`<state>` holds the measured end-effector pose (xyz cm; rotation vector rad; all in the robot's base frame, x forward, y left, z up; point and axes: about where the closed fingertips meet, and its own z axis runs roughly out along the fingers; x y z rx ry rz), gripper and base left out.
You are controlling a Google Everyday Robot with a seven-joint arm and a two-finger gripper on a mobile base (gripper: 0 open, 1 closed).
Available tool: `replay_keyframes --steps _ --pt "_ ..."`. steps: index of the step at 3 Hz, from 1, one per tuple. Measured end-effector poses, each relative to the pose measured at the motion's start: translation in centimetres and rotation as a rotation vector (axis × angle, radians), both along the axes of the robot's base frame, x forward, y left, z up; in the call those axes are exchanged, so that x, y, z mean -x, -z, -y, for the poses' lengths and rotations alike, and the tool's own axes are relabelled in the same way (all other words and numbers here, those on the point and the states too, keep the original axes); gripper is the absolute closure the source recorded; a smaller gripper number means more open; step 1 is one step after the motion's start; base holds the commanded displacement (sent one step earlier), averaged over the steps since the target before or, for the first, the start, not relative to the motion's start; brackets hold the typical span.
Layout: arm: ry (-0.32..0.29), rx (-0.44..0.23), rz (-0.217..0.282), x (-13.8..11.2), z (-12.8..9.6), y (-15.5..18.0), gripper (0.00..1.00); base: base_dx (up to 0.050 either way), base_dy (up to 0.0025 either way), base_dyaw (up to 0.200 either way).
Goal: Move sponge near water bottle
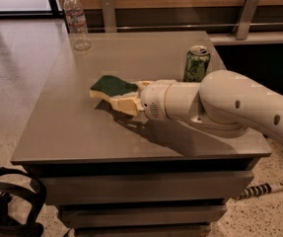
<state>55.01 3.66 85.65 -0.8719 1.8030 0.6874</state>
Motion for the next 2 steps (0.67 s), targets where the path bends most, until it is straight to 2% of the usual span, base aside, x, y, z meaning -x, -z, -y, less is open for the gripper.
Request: replay_keyframes --steps 2 --pt "0.08 0.071 0.041 -5.6 4.6 -2.7 1.0 0.0 0.0 0.0"
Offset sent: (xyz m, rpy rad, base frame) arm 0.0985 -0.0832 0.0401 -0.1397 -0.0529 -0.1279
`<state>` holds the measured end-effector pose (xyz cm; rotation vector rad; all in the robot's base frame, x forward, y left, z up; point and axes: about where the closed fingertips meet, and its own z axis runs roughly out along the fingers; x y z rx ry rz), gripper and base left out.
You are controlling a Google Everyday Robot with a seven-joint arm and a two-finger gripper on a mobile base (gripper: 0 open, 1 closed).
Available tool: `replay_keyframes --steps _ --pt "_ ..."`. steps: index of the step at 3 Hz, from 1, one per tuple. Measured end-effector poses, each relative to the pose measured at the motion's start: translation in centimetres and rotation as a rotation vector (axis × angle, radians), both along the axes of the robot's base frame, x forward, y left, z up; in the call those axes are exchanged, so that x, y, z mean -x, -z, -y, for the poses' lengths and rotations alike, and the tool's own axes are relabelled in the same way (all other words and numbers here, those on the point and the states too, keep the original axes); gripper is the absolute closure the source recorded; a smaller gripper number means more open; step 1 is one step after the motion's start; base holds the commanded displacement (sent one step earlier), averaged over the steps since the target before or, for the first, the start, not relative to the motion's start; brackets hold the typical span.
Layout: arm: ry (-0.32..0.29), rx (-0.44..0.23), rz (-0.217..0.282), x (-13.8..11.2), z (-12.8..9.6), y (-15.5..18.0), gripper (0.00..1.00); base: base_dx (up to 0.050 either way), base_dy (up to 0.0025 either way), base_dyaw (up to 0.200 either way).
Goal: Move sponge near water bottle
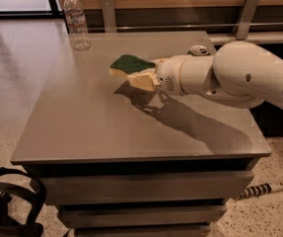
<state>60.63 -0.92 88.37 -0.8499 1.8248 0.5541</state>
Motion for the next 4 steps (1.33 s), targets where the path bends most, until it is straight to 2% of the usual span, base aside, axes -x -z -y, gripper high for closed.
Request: replay_keyframes --steps 1,2,3,4 --pt "0.03 0.028 0.003 -2.3 1.3 -0.5 1.0 0.0 0.0 0.0" --pt "0.065 0.0 0.004 -5.3 0.6 -0.1 1.0 0.0 0.0 0.0" --pt "0.092 -0.06 0.015 -8.1 -1.6 1.1 1.0 0.0 0.0 0.0" --pt "0.081 -0.054 0.011 -8.2 -2.1 1.1 1.0 0.0 0.0 0.0"
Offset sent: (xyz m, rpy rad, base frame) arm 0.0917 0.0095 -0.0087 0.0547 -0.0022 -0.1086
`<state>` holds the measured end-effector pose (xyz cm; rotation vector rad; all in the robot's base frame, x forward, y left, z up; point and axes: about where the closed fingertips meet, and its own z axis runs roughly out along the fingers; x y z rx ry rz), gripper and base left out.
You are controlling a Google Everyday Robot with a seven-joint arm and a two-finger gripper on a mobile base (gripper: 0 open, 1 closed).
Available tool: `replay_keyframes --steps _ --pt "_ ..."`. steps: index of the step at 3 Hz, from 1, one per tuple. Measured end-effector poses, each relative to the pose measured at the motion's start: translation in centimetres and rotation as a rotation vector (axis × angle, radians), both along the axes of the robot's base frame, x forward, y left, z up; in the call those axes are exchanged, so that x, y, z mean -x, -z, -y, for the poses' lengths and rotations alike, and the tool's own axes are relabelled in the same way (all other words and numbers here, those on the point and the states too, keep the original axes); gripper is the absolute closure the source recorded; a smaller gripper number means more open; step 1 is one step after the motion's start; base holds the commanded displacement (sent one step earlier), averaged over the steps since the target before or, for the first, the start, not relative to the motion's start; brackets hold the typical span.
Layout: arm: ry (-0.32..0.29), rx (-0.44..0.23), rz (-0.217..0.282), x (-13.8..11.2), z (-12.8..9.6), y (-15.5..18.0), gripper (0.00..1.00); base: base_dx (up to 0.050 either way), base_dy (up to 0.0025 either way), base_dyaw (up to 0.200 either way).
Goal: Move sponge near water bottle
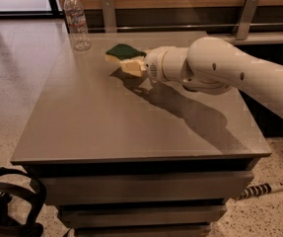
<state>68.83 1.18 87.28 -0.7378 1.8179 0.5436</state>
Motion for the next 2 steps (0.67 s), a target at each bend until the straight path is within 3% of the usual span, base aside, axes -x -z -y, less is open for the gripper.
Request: replay_keyframes --steps 2 --pt "0.007 0.069 0.004 -3.6 -4.3 -0.4 1.0 0.0 0.0 0.0"
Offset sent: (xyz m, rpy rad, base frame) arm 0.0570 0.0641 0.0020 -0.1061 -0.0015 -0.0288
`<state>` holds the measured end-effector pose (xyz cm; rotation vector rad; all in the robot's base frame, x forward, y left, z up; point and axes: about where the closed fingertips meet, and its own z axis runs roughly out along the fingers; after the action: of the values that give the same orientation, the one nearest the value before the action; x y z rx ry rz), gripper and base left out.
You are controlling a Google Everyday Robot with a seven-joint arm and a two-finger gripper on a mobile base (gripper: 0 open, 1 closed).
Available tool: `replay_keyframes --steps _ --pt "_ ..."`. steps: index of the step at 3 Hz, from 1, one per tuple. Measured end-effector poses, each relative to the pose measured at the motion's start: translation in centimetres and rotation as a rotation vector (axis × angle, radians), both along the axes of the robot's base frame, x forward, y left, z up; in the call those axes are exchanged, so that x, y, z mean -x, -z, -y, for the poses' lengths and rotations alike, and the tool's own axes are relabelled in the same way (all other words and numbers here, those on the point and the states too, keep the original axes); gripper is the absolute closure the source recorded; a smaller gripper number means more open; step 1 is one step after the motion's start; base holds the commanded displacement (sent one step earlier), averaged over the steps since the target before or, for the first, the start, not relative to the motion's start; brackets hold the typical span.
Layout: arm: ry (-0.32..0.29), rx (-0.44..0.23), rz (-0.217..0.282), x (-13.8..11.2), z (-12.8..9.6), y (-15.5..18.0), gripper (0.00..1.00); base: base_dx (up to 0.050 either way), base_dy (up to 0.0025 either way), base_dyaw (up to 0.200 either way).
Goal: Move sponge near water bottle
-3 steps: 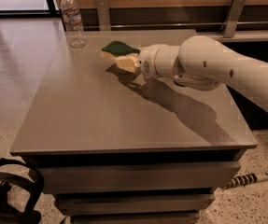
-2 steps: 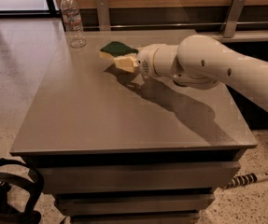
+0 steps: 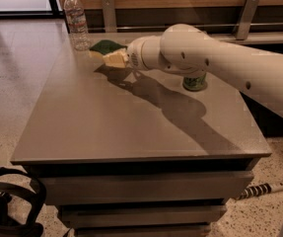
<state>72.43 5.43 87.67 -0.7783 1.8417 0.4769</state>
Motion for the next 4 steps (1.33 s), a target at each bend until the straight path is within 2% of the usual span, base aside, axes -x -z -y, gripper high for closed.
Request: replay_keyframes --steps 2,4 --pt "0.029 -0.022 -0.005 -3.2 -1.6 1.4 1.0 0.0 0.0 0.0" --pt "0.004 -0.077 -0.003 -6.3 -3.4 2.5 1.0 0.0 0.0 0.0"
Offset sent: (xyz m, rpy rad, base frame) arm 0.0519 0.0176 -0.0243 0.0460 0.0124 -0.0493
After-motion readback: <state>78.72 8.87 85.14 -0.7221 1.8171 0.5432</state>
